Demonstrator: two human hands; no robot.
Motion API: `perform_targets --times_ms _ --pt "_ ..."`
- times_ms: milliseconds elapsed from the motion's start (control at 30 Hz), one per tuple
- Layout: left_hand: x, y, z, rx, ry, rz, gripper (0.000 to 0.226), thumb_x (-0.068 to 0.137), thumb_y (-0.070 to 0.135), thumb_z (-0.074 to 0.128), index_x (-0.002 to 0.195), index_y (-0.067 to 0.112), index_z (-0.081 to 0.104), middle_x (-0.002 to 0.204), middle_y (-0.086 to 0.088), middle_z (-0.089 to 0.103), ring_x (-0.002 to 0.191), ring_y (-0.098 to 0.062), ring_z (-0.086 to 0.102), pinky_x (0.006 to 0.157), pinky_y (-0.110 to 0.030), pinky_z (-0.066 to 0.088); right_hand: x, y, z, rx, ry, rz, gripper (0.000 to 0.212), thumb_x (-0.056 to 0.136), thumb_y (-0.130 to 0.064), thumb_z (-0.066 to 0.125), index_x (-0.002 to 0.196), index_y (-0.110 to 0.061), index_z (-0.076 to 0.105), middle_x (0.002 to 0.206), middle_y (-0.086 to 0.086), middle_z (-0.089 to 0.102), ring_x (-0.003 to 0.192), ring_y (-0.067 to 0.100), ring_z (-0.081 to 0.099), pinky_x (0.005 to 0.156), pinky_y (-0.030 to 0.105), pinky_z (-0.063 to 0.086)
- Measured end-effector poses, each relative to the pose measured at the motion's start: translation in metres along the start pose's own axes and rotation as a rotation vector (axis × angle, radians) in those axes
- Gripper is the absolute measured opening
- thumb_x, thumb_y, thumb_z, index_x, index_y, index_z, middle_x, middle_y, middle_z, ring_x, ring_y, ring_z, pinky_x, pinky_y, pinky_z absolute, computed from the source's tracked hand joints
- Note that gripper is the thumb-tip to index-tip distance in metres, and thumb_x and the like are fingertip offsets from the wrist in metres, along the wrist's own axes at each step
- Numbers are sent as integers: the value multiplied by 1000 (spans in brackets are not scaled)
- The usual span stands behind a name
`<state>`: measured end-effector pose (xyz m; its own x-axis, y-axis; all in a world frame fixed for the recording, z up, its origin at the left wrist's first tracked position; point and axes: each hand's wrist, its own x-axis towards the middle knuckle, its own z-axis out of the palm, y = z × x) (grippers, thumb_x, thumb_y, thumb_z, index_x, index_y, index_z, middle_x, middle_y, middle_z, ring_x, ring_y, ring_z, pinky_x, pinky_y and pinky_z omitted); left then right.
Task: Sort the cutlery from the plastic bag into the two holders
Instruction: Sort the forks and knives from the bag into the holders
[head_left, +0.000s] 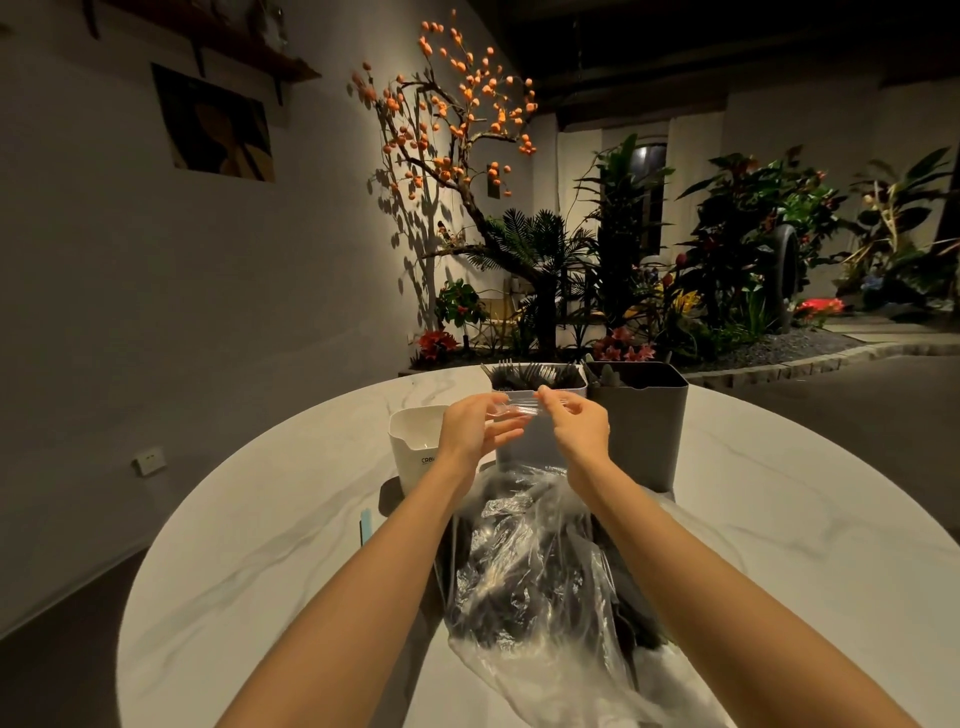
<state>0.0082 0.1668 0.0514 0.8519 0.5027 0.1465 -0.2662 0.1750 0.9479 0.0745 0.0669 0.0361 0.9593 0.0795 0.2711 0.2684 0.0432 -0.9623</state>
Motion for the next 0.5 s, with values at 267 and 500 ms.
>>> perform_targets --times_ms 267,500 --pt "9 -8 -21 180 116 49 23 94 15 61 111 1 62 89 -11 69 63 -13 69 55 -21 54 -13 -3 9 78 -245 118 24 94 -21 61 74 -9 65 55 -1 46 51 9 37 43 17 31" --pt "10 -11 -33 270 156 59 20 93 21 62 102 4 60 70 -6 59 43 -5 47 42 -15 38 -15 0 26 218 -280 203 19 96 -16 58 97 1 67 66 4 57 58 11 50 53 19 44"
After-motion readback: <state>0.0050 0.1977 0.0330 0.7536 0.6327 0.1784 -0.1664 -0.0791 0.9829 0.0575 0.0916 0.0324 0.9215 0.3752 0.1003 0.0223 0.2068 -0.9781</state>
